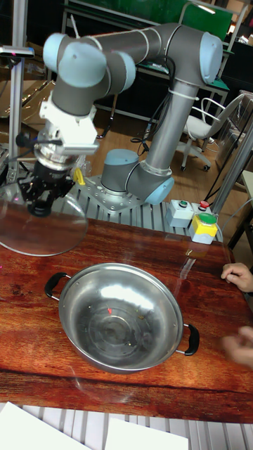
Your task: Cover the pot with the lid
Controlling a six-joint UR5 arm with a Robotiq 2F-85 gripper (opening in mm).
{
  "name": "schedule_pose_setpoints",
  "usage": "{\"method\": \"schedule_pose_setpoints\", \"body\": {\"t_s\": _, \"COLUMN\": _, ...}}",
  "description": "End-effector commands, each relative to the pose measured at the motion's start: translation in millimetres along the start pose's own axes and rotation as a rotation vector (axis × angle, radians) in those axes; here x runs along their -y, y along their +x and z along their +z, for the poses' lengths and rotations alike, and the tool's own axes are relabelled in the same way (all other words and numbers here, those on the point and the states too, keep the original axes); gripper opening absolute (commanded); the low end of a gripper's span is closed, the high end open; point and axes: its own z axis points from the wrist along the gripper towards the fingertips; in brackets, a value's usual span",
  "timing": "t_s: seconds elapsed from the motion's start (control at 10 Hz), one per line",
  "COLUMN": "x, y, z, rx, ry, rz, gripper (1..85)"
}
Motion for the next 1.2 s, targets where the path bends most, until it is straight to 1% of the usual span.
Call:
{"method": "schedule_pose_setpoints", "body": {"t_s": 0.0, "x": -26.8, "y": -19.5, "z": -28.2, "rx": 0.030, "ry": -0.039, "rz": 0.051, "gripper": 1.3}}
{"method": "schedule_pose_setpoints", "body": {"t_s": 0.2, "x": -38.5, "y": -46.8, "z": -36.0, "rx": 0.084, "ry": -0.037, "rz": 0.071, "gripper": 1.3}}
{"method": "schedule_pose_setpoints", "body": {"t_s": 0.3, "x": -46.6, "y": -58.0, "z": -36.3, "rx": 0.101, "ry": -0.047, "rz": 0.088, "gripper": 1.3}}
{"method": "schedule_pose_setpoints", "body": {"t_s": 0.4, "x": -51.0, "y": -68.2, "z": -34.1, "rx": 0.113, "ry": -0.044, "rz": 0.103, "gripper": 1.3}}
{"method": "schedule_pose_setpoints", "body": {"t_s": 0.5, "x": -58.1, "y": -78.3, "z": -31.0, "rx": 0.124, "ry": -0.052, "rz": 0.123, "gripper": 1.3}}
{"method": "schedule_pose_setpoints", "body": {"t_s": 0.7, "x": -59.0, "y": -85.5, "z": -24.1, "rx": 0.133, "ry": -0.044, "rz": 0.134, "gripper": 1.3}}
{"method": "schedule_pose_setpoints", "body": {"t_s": 0.8, "x": -67.1, "y": -87.7, "z": -21.7, "rx": 0.132, "ry": -0.067, "rz": 0.172, "gripper": 1.3}}
{"method": "schedule_pose_setpoints", "body": {"t_s": 0.9, "x": -75.6, "y": -89.0, "z": -20.5, "rx": 0.130, "ry": -0.068, "rz": 0.195, "gripper": 1.3}}
{"method": "schedule_pose_setpoints", "body": {"t_s": 1.0, "x": -83.7, "y": -91.7, "z": -21.5, "rx": 0.134, "ry": -0.079, "rz": 0.218, "gripper": 1.3}}
{"method": "schedule_pose_setpoints", "body": {"t_s": 1.1, "x": -90.7, "y": -90.5, "z": -23.9, "rx": 0.124, "ry": -0.086, "rz": 0.238, "gripper": 1.3}}
